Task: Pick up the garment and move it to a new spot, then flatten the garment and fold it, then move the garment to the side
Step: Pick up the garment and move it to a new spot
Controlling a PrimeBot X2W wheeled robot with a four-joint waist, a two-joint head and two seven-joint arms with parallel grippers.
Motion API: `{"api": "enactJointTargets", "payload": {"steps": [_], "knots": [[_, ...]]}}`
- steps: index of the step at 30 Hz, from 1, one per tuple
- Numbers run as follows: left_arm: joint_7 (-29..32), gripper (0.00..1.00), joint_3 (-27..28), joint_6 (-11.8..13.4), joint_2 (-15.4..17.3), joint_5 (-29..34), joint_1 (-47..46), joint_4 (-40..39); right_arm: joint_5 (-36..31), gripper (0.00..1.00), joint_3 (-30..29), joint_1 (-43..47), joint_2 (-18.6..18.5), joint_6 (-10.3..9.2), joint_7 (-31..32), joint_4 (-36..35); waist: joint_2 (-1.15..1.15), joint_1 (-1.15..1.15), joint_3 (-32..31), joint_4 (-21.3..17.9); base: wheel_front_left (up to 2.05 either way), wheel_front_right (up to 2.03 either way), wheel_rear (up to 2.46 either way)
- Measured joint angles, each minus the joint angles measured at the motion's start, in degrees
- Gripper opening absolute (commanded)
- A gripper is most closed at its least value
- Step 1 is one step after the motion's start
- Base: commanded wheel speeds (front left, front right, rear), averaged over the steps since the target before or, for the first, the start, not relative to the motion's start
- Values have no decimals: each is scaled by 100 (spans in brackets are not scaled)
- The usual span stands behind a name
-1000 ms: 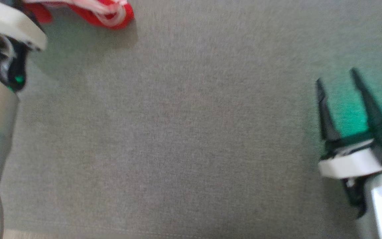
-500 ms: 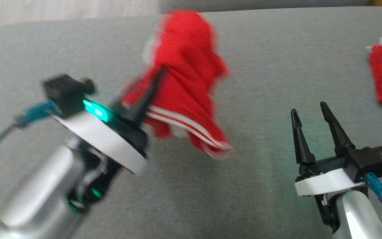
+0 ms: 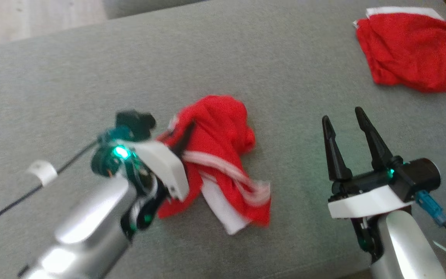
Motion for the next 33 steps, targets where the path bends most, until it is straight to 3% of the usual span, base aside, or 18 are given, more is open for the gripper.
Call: {"api": "enactJointTargets", "payload": {"steps": [5, 7, 8, 13, 17, 25, 33], "knots": [[-754, 0, 230, 38, -432, 334, -760, 1430, 29, 100, 4, -79, 8, 0, 0, 0, 0, 1, 224, -260, 0, 0, 0], [-1018, 61, 263, 32, -595, 377, -944, 1916, 27, 100, -26, -79, 8, 0, 0, 13, 0, 1, 267, -292, 0, 0, 0], [-1171, 100, 248, -25, -656, 448, -976, 2130, 26, 100, -33, -78, 8, 0, 0, 32, 0, 1, 263, -284, 0, 0, 0], [-2354, 100, 301, -22, -888, 740, -951, 2748, -100, 100, -147, -51, 11, 0, 0, 94, 0, 0, 124, -114, 0, 0, 0], [-2917, 100, 548, 112, -958, 1038, -758, 2469, -252, 100, -292, 1, 14, 0, 0, 99, 0, -1, -91, 72, 0, 0, 0], [-2930, 100, 1444, 401, -972, 2443, 1494, 444, -543, 100, -857, 545, 30, 0, 0, 77, 0, -1, -564, 609, 0, 0, 0], [-2930, 100, 2240, 391, -1092, 3322, 3048, -87, -625, 100, -1074, 931, 53, 0, 0, 38, 0, -2, -946, 1129, 0, 0, 0]]}}
